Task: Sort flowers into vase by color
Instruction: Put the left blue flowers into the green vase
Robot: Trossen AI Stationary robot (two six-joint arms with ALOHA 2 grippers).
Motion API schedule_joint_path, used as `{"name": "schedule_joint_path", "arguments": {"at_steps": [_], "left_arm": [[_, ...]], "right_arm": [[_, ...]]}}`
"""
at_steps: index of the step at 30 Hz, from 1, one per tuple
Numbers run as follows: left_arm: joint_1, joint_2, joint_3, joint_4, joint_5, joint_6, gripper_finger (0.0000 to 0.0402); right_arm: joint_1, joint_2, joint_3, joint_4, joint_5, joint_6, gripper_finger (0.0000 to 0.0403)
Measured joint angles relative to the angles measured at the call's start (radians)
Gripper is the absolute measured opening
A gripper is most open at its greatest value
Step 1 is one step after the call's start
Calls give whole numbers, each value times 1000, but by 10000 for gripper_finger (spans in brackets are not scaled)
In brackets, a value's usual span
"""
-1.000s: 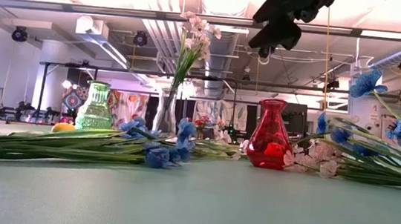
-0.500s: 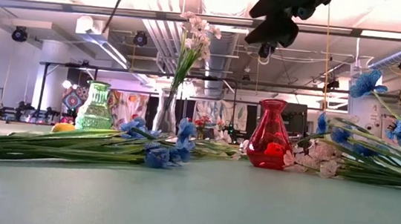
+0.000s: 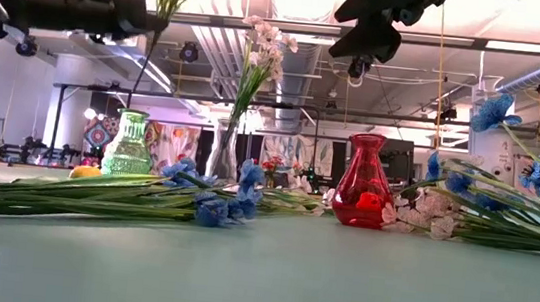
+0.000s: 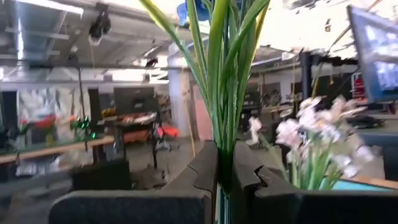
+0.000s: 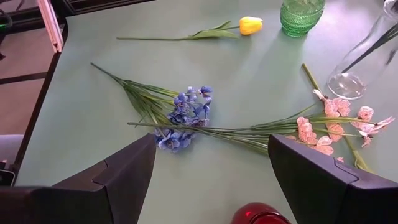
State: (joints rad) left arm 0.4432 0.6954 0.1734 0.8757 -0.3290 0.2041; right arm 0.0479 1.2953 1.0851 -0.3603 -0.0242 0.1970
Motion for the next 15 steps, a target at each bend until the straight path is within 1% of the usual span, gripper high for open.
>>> {"name": "schedule_joint_path", "arguments": {"at_steps": [8, 15], "left_arm": [[24, 61, -4, 0, 0, -67, 0], [41, 111, -7, 49, -1, -59, 0]], "right_arm": [[0, 0, 0, 1, 0, -11, 302], [0, 0, 0, 3, 0, -13, 302]]}}
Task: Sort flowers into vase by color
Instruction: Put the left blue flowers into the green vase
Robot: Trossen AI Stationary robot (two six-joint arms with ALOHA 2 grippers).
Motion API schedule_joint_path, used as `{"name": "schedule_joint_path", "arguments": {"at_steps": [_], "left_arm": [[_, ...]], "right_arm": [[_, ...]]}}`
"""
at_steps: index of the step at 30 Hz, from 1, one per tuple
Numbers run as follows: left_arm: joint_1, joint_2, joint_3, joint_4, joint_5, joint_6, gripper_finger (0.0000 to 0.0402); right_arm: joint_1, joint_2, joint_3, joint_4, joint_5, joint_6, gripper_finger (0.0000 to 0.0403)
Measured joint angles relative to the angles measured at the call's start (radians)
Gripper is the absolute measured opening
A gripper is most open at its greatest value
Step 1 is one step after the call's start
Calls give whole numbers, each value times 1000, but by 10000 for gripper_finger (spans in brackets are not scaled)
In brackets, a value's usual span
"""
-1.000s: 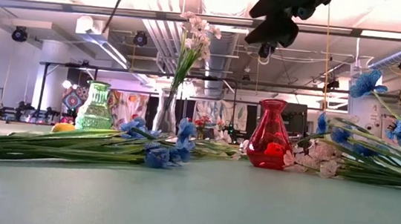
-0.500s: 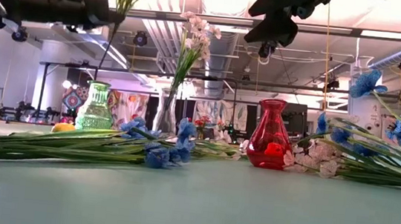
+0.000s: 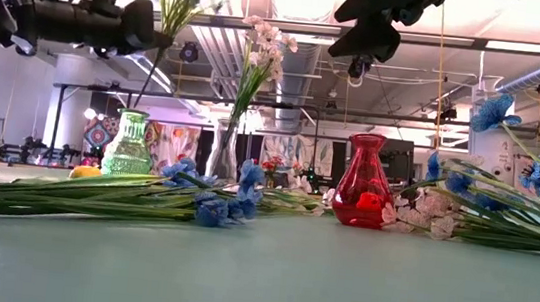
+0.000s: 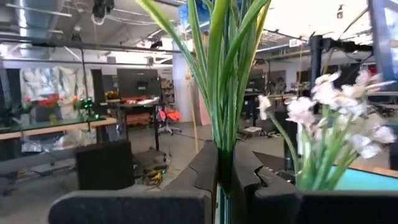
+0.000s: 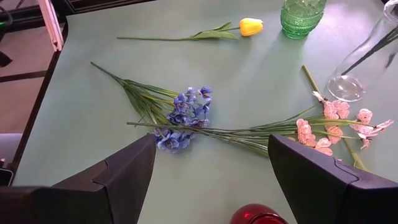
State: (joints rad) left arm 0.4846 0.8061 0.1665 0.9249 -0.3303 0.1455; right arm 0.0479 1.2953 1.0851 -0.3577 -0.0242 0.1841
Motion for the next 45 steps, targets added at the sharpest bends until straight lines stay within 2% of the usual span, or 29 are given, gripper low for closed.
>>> {"name": "schedule_joint_path", "arguments": {"at_steps": [6, 24, 37, 45], "left_arm": [[40, 44, -10, -5, -2, -51, 0], [38, 71, -12, -18, 0, -129, 3], [14, 42, -12, -49, 1, -131, 84], [-16, 11, -13, -86, 1, -131, 119]], "right_arm": [[0, 0, 0, 0, 0, -1, 302], [0, 0, 0, 0, -1, -1, 302], [0, 0, 0, -1, -2, -1, 302], [0, 0, 0, -1, -2, -1, 302]]}}
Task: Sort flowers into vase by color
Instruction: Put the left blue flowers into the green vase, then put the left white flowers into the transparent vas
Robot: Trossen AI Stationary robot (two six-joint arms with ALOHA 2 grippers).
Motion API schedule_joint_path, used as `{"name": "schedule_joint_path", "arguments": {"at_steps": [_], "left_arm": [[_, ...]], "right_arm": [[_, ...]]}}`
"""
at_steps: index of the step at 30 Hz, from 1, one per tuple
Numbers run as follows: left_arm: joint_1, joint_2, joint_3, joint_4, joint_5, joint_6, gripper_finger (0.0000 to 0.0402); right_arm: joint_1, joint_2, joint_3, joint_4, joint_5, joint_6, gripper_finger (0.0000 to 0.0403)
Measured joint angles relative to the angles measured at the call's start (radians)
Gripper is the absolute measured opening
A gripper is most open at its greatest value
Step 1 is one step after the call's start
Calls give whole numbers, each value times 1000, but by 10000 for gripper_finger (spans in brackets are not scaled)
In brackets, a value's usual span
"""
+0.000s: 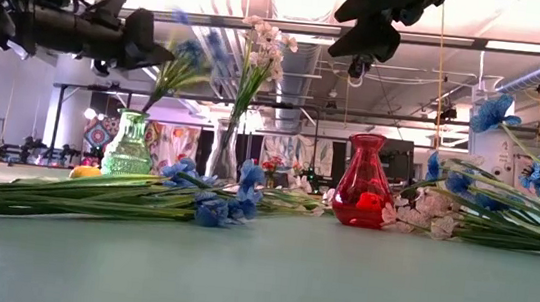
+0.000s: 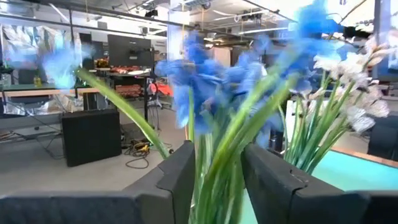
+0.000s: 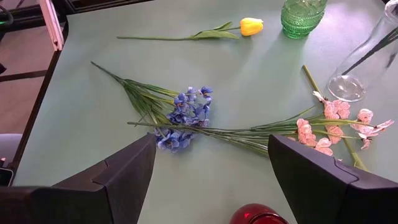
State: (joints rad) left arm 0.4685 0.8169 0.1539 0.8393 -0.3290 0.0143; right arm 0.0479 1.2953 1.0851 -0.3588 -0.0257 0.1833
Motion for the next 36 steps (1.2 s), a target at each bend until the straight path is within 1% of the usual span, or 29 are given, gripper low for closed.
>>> {"name": "schedule_joint_path", "arguments": {"at_steps": [5, 8, 14, 18, 20, 23, 26, 28, 30, 33, 36], "left_arm": [[-17, -48, 0, -31, 0, -6, 135], [-30, -91, 0, -76, 0, -13, 141], [-52, -192, 5, -251, 0, -65, 142], [-67, -258, 33, -389, 0, -105, 142], [-73, -286, 60, -493, 0, -132, 142], [-86, -322, 133, -707, 0, -181, 142], [-99, -339, 242, -991, 0, -253, 142], [-104, -336, 325, -1193, 1, -309, 142], [-107, -323, 403, -1362, 1, -379, 142], [-110, -298, 480, -1514, 37, -471, 142], [-118, -272, 521, -1573, 119, -536, 142]], "right_arm": [[0, 0, 0, -1, 0, 0, 302], [0, 0, 0, -2, 0, 0, 302], [0, 0, 0, -2, 0, 0, 302], [0, 0, 0, -2, 0, 0, 302], [0, 0, 0, -3, 0, 1, 302], [0, 0, 0, -3, 0, 7, 302], [0, 0, 0, -3, 0, 7, 302], [0, 0, 0, -3, 0, 7, 302], [0, 0, 0, -3, 0, 6, 302], [0, 0, 0, -3, 0, 6, 302], [0, 0, 1, -3, 0, 7, 302]]}}
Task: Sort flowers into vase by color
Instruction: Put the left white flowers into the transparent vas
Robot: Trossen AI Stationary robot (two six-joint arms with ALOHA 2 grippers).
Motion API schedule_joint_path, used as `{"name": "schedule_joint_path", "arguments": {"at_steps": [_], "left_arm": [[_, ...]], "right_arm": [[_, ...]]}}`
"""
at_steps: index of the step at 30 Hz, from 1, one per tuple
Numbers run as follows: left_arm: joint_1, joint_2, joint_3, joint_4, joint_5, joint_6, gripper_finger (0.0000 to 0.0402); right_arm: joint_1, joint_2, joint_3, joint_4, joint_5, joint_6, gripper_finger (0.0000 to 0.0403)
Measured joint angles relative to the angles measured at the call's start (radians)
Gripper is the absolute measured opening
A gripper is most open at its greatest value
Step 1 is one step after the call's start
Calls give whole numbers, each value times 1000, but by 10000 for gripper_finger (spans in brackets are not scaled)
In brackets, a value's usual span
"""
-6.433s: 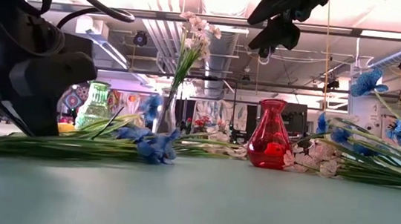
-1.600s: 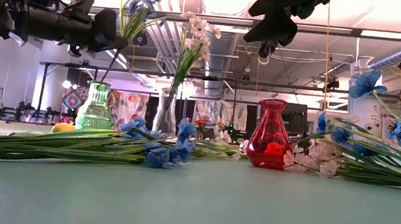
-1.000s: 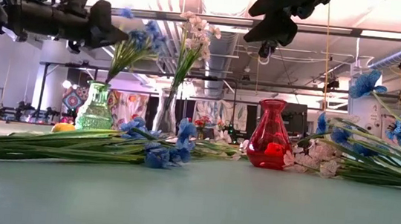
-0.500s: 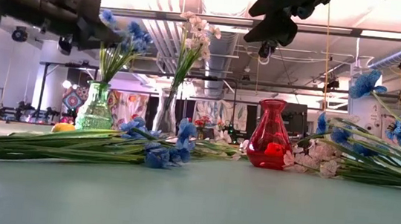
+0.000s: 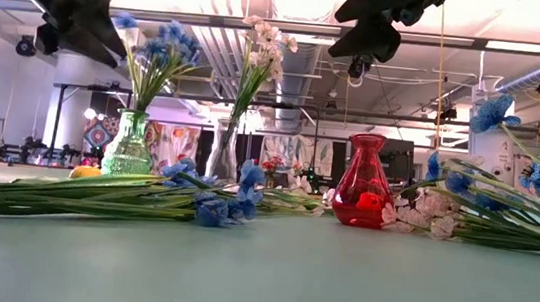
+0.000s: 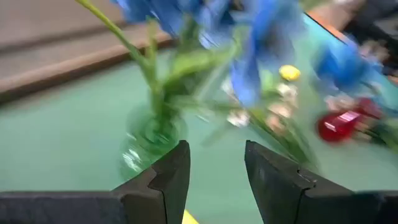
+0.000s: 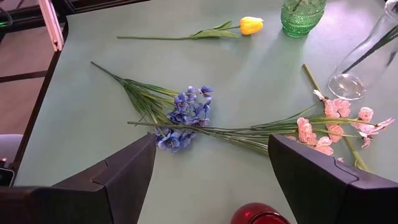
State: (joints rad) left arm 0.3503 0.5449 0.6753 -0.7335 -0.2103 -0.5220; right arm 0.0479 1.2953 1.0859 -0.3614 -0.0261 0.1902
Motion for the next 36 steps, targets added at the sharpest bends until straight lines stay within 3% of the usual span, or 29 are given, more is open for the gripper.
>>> {"name": "schedule_joint_path", "arguments": {"at_steps": [4, 8, 15, 22, 28, 36], "left_arm": [[-20, 27, 30, -42, 128, -59, 142], [-52, 42, 61, -145, 191, -135, 142], [-79, 51, 150, -387, 193, -209, 142], [-82, 49, 271, -493, 186, -232, 142], [-136, 44, 275, -433, 223, -261, 142], [-354, 122, 175, -108, 224, -295, 142]], "right_arm": [[0, 0, 0, 0, 0, 11, 302], [0, 0, 0, -4, -9, 20, 302], [0, 0, 0, -8, -10, 19, 302], [0, -2, 1, -35, -28, 39, 302], [9, -49, 1, -156, -38, 128, 302], [35, -143, 1, -271, -38, 267, 302]]}}
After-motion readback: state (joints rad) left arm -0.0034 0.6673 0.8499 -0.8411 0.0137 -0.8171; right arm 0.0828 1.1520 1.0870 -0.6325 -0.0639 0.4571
